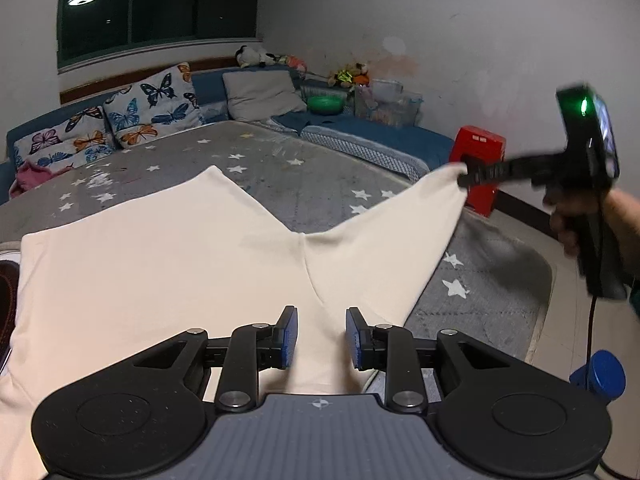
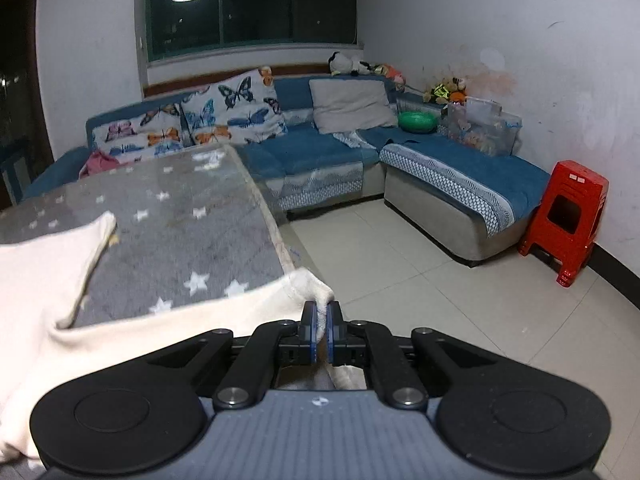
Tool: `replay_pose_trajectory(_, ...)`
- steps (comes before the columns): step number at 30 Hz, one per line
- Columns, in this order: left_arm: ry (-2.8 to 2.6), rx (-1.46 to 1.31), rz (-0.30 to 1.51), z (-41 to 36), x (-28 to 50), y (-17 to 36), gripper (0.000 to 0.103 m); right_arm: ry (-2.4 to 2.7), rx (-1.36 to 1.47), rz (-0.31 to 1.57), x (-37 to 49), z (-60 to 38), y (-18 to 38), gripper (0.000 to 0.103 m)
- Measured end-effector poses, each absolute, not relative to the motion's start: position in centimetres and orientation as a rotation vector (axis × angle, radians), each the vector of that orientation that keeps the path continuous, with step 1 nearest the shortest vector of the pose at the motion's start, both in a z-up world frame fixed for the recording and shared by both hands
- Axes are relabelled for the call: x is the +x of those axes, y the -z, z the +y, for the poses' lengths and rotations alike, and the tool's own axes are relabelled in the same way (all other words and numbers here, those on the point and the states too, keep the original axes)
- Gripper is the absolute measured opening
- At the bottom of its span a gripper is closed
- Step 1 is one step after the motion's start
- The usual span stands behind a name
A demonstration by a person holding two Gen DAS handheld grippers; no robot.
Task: Fold clothes
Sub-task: 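Grasp a sleeve with the right gripper and fold it across the body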
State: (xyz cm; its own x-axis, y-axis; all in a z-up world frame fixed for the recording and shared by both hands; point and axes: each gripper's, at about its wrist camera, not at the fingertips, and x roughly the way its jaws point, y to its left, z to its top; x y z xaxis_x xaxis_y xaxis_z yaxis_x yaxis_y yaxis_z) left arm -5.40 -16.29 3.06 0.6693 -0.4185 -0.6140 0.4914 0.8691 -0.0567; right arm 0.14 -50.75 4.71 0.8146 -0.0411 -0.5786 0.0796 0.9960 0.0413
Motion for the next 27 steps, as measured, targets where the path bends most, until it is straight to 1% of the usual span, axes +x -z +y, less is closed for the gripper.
replay_pose_trajectory(6, 0.519, 0.136, 0.668, -17.2, -5.4, -2.0, 0.029, -0.025, 0.044, 0.525, -0.2, -49.2, -9.4, 0.004)
replay_pose_trajectory(8, 0.524, 0.119, 0.666, -16.9, -5.4, -2.4, 0.032, -0.078, 0.032, 0.495, -0.4, -48.0, -11.1, 0.004)
replay_pose_trajectory(10, 0.519, 0.105, 0.653, -16.2, -5.8, -2.9, 0.039, -0.140, 0.014, 0.466, -0.6, -46.3, -12.8, 0.004)
replay_pose_trajectory(16, 0.450, 0.060, 0.614, -12.6, -6.8, -4.5, 0.041, -0.342, -0.058, 0.394, -1.6, -40.2, -16.9, 0.004)
replay_pose_trajectory(23, 0.289, -0.023, 0.592, -6.0, -8.4, -5.2, 0.041, -0.585, -0.142, 0.389, -2.5, -31.3, -17.9, 0.004)
replay_pose_trajectory(27, 0.197, -0.072, 0.596, -2.4, -9.5, -5.0, 0.041, -0.691, -0.184, 0.433, -3.4, -26.5, -16.5, 0.004)
